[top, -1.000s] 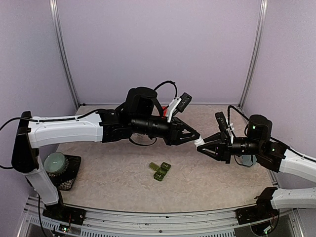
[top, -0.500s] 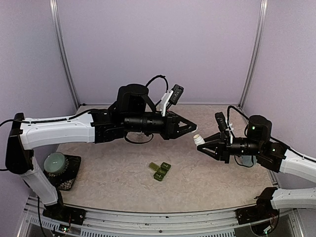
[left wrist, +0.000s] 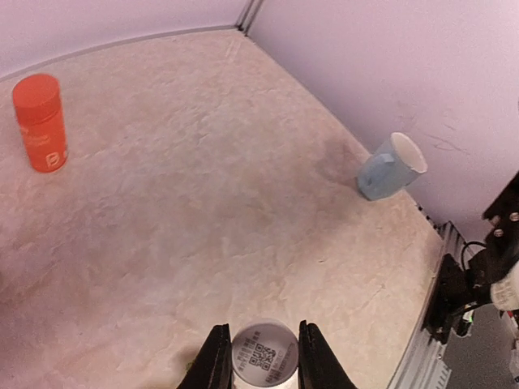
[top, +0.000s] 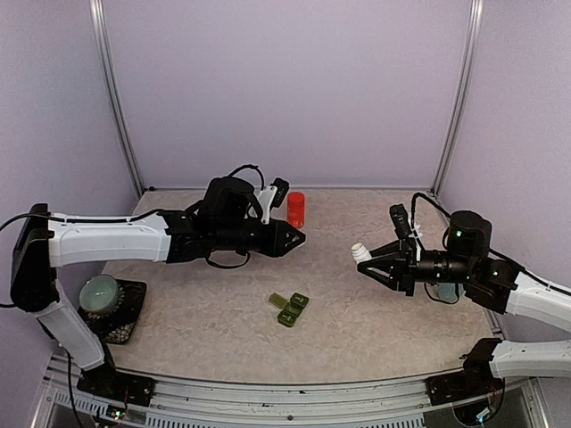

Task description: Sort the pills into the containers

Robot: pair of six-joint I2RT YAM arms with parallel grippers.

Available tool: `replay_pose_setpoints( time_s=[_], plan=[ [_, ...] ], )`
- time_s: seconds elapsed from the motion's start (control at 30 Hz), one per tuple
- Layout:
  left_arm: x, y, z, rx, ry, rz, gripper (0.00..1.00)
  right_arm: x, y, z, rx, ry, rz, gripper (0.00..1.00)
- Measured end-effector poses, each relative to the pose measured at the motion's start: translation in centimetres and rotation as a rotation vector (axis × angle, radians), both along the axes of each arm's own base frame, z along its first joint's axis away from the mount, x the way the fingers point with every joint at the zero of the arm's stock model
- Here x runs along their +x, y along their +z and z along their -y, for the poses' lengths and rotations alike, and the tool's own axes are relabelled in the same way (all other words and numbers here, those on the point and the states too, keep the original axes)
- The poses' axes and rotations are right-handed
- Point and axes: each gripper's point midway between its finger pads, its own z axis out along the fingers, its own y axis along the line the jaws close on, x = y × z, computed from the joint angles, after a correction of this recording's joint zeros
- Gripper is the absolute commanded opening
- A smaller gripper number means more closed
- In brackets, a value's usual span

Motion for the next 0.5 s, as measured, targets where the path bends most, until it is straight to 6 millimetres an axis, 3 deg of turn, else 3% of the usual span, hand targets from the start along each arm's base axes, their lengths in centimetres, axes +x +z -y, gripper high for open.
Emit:
replay_pose_setpoints(
  time_s=[0.2, 0.5],
  plan=[
    [2.5, -5.3, -3.1, 0.117, 0.124, -0.038, 0.23, 0.0, 0.0, 0.0, 0.000, 0.001, 0.001, 0.14],
    [4.6, -14.4, -4.7, 0.312, 0.226, -0.100, 0.23, 0.0, 0.0, 0.0, -0.001, 0.002, 0.000, 0.14]
  ],
)
